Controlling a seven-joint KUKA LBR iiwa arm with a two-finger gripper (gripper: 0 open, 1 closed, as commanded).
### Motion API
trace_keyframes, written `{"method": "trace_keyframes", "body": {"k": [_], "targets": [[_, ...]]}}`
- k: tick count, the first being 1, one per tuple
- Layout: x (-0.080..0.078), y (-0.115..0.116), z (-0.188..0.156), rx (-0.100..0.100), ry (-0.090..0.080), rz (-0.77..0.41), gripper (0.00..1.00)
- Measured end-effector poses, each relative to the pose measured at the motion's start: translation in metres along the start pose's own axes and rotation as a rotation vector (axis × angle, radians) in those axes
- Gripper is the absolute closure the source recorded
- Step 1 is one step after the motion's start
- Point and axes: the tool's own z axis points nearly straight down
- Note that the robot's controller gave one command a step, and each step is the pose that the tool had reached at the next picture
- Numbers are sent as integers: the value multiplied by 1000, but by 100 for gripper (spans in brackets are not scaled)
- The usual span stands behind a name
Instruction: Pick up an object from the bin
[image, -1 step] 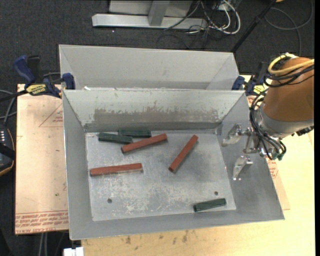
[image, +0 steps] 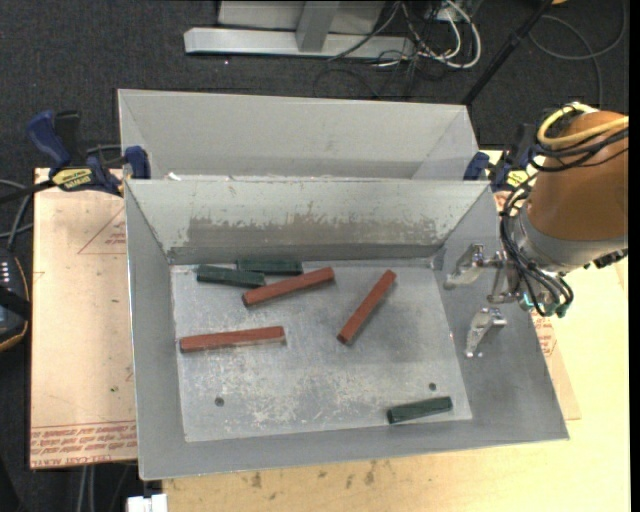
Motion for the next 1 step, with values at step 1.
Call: {"method": "trace_keyframes", "body": {"k": [1], "targets": [[31, 7, 52, 1, -5, -24, 0]]}}
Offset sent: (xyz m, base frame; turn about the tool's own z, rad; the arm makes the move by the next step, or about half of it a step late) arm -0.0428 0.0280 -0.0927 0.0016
